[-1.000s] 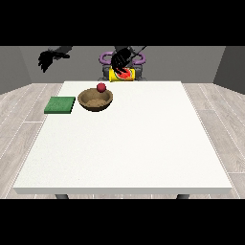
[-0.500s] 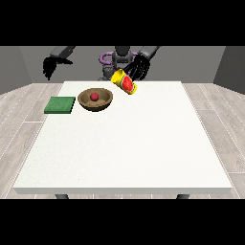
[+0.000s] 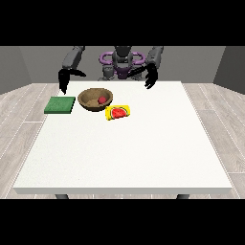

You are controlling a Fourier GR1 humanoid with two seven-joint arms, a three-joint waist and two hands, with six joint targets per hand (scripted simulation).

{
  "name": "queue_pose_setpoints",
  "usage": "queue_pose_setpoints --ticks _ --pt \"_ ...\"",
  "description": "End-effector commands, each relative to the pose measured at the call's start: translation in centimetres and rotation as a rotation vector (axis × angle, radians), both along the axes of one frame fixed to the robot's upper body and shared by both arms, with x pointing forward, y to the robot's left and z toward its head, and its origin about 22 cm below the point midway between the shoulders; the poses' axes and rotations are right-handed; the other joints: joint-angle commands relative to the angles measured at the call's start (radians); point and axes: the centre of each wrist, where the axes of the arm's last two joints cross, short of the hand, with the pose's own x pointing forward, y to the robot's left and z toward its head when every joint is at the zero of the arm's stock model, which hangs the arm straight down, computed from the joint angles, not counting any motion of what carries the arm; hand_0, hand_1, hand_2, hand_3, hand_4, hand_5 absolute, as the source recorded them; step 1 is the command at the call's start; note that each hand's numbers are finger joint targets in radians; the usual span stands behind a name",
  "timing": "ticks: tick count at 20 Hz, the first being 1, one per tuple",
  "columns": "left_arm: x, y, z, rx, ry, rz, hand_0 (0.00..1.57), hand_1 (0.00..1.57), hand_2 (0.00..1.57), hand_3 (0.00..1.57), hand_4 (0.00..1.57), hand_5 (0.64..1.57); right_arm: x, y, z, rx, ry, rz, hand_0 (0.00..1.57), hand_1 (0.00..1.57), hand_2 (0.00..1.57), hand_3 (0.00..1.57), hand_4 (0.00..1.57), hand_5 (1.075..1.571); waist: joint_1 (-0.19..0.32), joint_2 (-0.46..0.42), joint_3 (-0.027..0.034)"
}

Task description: Pick the cup and pour the ball into the bowl, then pick the bowl and place it on the pad

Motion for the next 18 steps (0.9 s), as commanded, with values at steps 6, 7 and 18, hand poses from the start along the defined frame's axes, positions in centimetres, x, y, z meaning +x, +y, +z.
queue_pose_setpoints --ticks 6,7,18 --pt "-1.1 4.4 -0.8 -0.165 -0.077 -0.149 0.0 0.0 0.0 0.0 0.0 1.564 2.3 4.8 -1.7 0.03 -0.006 -0.101 0.0 0.0 0.0 0.0 0.31 1.569 0.067 0.055 0.0097" --pt "-1.7 5.9 -1.2 -0.162 -0.076 -0.133 0.0 0.0 0.0 0.0 0.0 1.564 1.3 3.2 -2.8 0.052 0.034 -0.108 0.0 0.0 0.0 0.0 0.31 1.568 0.059 0.026 0.0097" --pt "-2.6 8.6 0.6 -0.147 -0.037 -0.154 0.0 0.0 0.0 0.0 0.0 1.566 1.4 3.3 -6.1 0.022 0.057 -0.129 0.0 0.0 0.0 0.0 0.12 1.563 0.077 0.028 0.0101"
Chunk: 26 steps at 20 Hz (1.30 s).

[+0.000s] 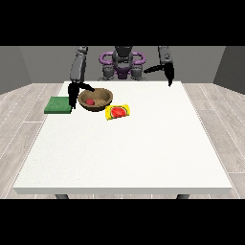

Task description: Pick the cup and pour the ball into the bowl, then pick the bowl and place it on the pad

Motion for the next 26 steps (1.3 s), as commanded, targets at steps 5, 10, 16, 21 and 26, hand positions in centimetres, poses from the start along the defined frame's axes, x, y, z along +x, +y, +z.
queue_pose_setpoints --ticks 5,10,16,21,26 --pt "-0.5 1.6 0.7 -0.007 -0.008 -0.008 0.0 0.0 0.0 0.0 0.0 1.565 0.4 3.6 -2.1 -0.005 0.002 0.025 0.0 0.0 0.0 0.0 0.06 1.562 0.002 0.005 0.0002" --pt "0.4 -0.3 3.2 -0.015 -0.101 -0.048 0.0 0.0 0.0 0.0 0.08 1.571 -1.6 -0.8 -3.0 -0.056 0.256 -0.188 1.45 1.45 1.57 0.0 0.47 1.512 0.053 0.084 0.0" --pt "1.0 -0.8 4.4 -0.009 -0.119 -0.088 0.0 0.0 0.0 0.0 0.66 1.531 -3.5 -2.9 -3.0 -0.48 0.291 -0.275 1.57 1.57 1.57 1.56 0.94 1.558 0.12 0.09 -0.0063" --pt "0.4 0.1 2.2 -0.037 -0.042 -0.096 0.0 0.0 0.0 0.0 0.93 1.436 -2.4 -2.6 -1.7 -0.515 0.4 -0.334 1.57 1.57 1.57 1.18 0.89 1.567 0.13 -0.005 -0.0051" --pt "-1.2 3.8 -3.1 -0.048 0.125 0.012 0.0 0.0 0.0 0.0 0.99 1.419 3.1 -0.9 4.3 -0.514 0.491 -0.268 1.57 1.57 1.57 0.97 0.82 1.564 0.014 -0.176 -0.0039"
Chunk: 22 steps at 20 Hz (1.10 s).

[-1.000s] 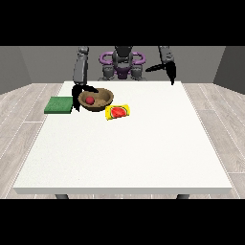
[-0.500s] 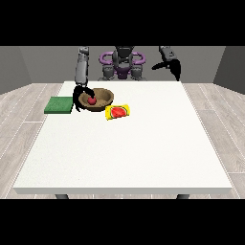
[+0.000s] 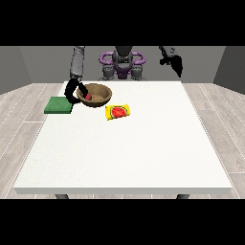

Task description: Pick the cup and pour the ball into the bowl, then pick the bowl and place it on the pad

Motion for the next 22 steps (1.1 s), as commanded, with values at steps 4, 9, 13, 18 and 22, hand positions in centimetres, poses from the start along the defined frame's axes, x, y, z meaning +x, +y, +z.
queue_pose_setpoints --ticks 4,9,13,18,22 --pt "-2.4 5.8 -5.2 0.001 0.159 0.185 0.0 0.0 0.0 0.0 1.0 1.404 4.6 3.2 6.1 -0.022 0.182 0.078 1.57 1.57 1.57 0.89 0.81 1.567 -0.19 -0.153 0.0115" --pt "-3.2 6.6 -4.3 0.004 0.134 0.154 0.0 0.0 0.0 0.0 1.0 1.414 2.1 -3.2 6.0 0.057 0.166 0.035 1.57 1.57 1.57 0.73 0.78 1.571 -0.17 -0.113 0.0135" --pt "-2.0 5.5 -3.7 -0.003 0.089 0.154 0.0 0.0 0.0 0.0 1.03 1.43 4.2 -2.1 9.2 0.056 0.111 0.038 1.57 1.57 1.57 0.73 0.78 1.571 -0.161 -0.052 0.0135" --pt "-0.6 9.3 0.8 -0.034 0.001 0.14 0.0 0.0 0.0 0.0 1.25 1.503 3.2 -8.1 11.3 -0.001 0.042 -0.017 1.57 1.57 1.57 0.22 0.88 1.57 -0.115 0.019 0.0139" --pt "-2.5 18.0 5.1 -0.053 -0.088 0.162 0.0 0.0 0.0 0.0 1.32 1.562 0.4 -11.2 9.4 0.013 0.016 -0.078 1.57 1.57 1.57 0.0 0.88 1.571 -0.062 0.047 0.0142"
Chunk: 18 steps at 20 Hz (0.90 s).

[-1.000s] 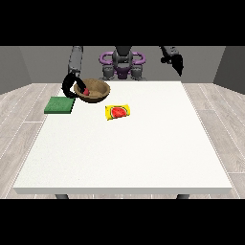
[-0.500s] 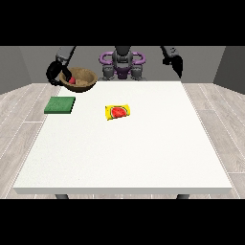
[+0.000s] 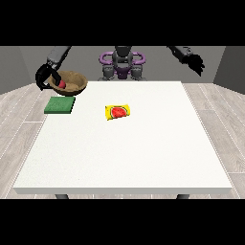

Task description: Pick the cup and pour the ball into the bowl, then pick the bowl and place it on the pad

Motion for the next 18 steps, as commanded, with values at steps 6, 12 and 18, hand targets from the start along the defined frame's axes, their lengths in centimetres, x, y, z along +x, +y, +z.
queue_pose_setpoints --ticks 6,12,18 --pt "-3.3 13.0 5.9 -0.043 -0.153 0.066 0.0 0.0 0.0 0.0 1.27 1.571 -1.4 -2.6 0.1 -0.012 -0.131 -0.042 1.57 1.57 1.57 0.0 0.8 1.566 0.021 0.118 -0.0004" --pt "-3.2 14.0 7.5 -0.034 -0.188 0.067 0.0 0.0 0.0 0.0 1.19 1.557 -0.1 -3.5 1.7 0.006 -0.162 -0.116 1.57 1.57 1.57 0.0 0.69 1.567 0.05 0.151 0.0004" --pt "-3.6 15.5 9.8 -0.008 -0.255 0.073 0.0 0.0 0.0 0.0 1.18 1.551 -0.8 -6.8 4.0 0.02 -0.172 -0.186 0.85 0.85 0.88 1.1 0.0 1.513 0.045 0.22 0.0006"
